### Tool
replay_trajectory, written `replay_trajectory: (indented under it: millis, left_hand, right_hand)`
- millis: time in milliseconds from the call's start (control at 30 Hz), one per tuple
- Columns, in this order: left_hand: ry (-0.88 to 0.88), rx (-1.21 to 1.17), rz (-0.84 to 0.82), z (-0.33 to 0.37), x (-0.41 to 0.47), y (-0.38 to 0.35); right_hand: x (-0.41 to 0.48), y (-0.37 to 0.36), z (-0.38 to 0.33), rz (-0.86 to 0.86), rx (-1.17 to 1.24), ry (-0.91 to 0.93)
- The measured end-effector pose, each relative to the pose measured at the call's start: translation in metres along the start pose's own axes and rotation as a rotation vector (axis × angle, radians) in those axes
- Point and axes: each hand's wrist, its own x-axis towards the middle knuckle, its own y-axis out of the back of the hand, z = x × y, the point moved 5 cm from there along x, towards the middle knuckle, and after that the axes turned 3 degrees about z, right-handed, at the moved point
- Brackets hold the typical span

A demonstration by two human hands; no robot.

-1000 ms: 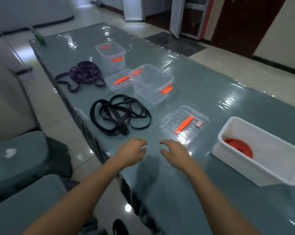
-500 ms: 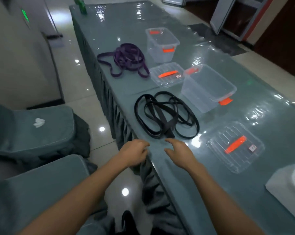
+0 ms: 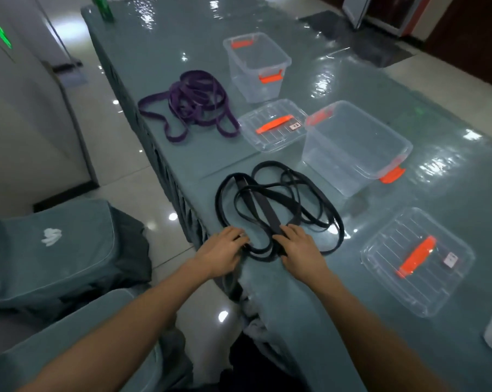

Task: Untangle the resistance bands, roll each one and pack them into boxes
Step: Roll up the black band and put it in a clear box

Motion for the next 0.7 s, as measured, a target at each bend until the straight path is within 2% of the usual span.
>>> replay_trajectory:
  millis: [100, 233, 333, 433, 533, 700]
  left_hand:
    - [-0.05, 0.147, -0.127, -0.015, 0.027, -0.009]
    - [-0.072, 0.166, -0.077, -0.049, 0.051, 0.005]
    - [-0.107, 0.033, 0.017, -0.071, 0.071, 0.036]
    - [-0.129, -0.155, 0.139, -0.091, 0.103, 0.07]
    - [-0.088, -0.319, 0.191, -0.102, 0.143, 0.099]
    - [-0.079, -0.59, 0.179, -0.109, 0.215, 0.145]
  right_hand:
    - [0.016, -0.006, 0.013, 0.054, 0.043, -0.025]
    - [0.036, -0.002, 0.028, 0.184, 0.1, -0.028]
    - [0.054, 0.015, 0.04, 0.255, 0.258, -0.113]
    - [0.07, 0.046, 0.05, 0.392, 0.526, -0.292]
    - [0.088, 0.073, 0.058, 0.483, 0.728, -0.474]
    - [0.122, 0.117, 0.06, 0.562, 0.777, -0.658]
